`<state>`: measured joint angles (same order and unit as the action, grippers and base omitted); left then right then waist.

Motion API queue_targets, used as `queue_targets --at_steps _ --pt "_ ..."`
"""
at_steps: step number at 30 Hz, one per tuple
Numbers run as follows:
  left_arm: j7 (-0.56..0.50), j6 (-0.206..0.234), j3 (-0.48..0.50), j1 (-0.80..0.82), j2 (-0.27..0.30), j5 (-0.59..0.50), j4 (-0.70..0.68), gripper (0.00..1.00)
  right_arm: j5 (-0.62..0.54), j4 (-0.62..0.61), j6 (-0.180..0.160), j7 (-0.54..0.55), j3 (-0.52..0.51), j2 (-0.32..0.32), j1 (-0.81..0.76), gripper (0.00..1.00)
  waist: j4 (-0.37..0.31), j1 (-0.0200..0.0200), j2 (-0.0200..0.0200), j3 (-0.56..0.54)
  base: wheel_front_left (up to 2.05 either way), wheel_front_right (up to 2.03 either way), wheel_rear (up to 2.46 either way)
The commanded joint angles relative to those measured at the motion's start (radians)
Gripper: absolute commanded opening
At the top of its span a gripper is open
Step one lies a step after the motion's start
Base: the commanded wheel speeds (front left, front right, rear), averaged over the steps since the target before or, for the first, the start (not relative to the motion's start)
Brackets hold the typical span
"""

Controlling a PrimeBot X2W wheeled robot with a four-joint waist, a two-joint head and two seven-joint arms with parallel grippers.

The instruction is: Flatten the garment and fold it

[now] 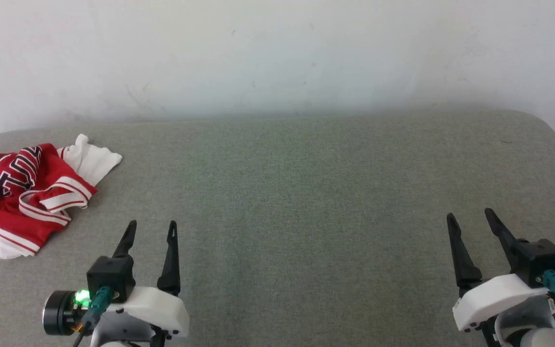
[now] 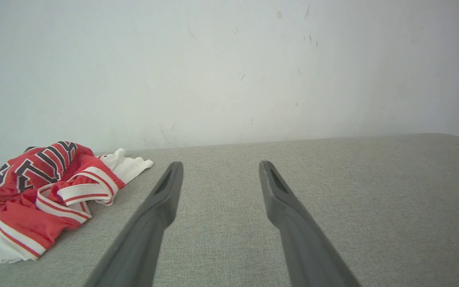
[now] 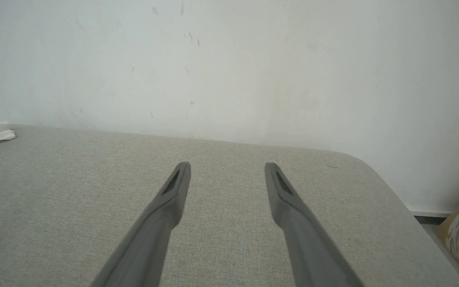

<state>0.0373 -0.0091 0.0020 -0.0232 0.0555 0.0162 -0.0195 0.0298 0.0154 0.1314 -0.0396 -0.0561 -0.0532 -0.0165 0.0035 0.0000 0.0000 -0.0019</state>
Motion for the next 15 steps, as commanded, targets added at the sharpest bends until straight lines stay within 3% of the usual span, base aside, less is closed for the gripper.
queue_targets --at_steps 1,15 --pt "0.013 -0.006 0.006 -0.018 -0.001 0.01 -0.008 1.0 0.009 0.004 0.0 -0.011 -0.008 0.001 -0.01 1.0 0.001 0.0 0.0 0.0 0.0 0.0 0.0" --pt "0.04 -0.009 0.013 -0.032 -0.002 0.021 -0.019 1.0 0.011 0.025 0.0 -0.038 -0.042 0.001 -0.018 1.0 0.019 0.0 0.0 -0.001 0.0 0.0 0.0"
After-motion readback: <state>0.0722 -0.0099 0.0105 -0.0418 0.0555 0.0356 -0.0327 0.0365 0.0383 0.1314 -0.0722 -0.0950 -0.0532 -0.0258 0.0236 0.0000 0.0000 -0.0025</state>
